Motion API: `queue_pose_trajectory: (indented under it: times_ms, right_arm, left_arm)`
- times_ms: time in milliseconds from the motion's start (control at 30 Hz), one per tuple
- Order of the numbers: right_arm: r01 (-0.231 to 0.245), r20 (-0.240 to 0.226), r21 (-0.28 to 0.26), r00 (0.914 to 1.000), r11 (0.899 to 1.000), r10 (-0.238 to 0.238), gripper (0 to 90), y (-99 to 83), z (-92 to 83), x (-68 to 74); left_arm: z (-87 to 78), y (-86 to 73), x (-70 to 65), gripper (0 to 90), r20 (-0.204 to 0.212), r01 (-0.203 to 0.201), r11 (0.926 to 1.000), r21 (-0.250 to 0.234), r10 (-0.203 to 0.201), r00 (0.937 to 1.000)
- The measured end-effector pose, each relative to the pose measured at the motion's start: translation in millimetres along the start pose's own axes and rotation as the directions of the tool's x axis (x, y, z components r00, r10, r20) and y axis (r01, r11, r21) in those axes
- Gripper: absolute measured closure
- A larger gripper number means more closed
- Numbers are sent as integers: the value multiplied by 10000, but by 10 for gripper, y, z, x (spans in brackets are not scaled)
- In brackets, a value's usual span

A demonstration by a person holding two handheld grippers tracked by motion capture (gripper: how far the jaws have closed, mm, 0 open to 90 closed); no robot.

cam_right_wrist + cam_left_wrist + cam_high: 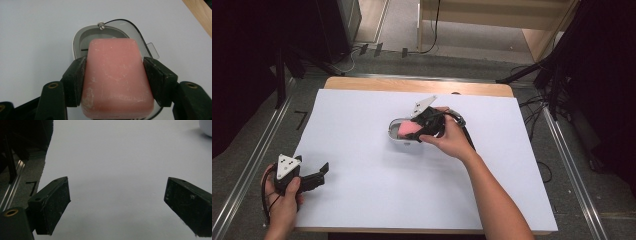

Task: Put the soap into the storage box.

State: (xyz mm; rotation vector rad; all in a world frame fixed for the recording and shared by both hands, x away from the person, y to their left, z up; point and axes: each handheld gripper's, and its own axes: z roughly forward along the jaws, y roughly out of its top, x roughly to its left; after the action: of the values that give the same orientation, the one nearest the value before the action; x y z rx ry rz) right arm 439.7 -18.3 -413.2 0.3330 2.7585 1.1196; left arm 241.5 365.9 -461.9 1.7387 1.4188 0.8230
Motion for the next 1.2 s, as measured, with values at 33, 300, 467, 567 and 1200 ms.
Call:
queue_pose_trajectory:
  times_ms: [33,300,467,567,1200]
  right_arm:
    - [-7,-14,-11,10000,10000,7,386,6,14,-2]
    - [-459,-207,-271,9988,9986,454,384,-17,74,-53]
    - [-1012,-399,-542,9943,9934,991,346,-51,40,-59]
    - [-1408,-420,-714,9895,9875,1380,344,-80,-15,-74]
    - [-2936,1066,-944,9470,9512,3029,232,-435,-370,90]
  left_arm:
    - [0,0,0,70,-2,0,10000,3,0,10000]
    - [0,0,0,70,-2,0,10000,1,0,10000]
    - [1,0,-2,70,-5,-4,10000,6,4,10000]
    - [1,0,-3,70,-4,-6,10000,2,6,10000]
    - [2,0,-3,70,-7,-9,10000,8,9,10000]
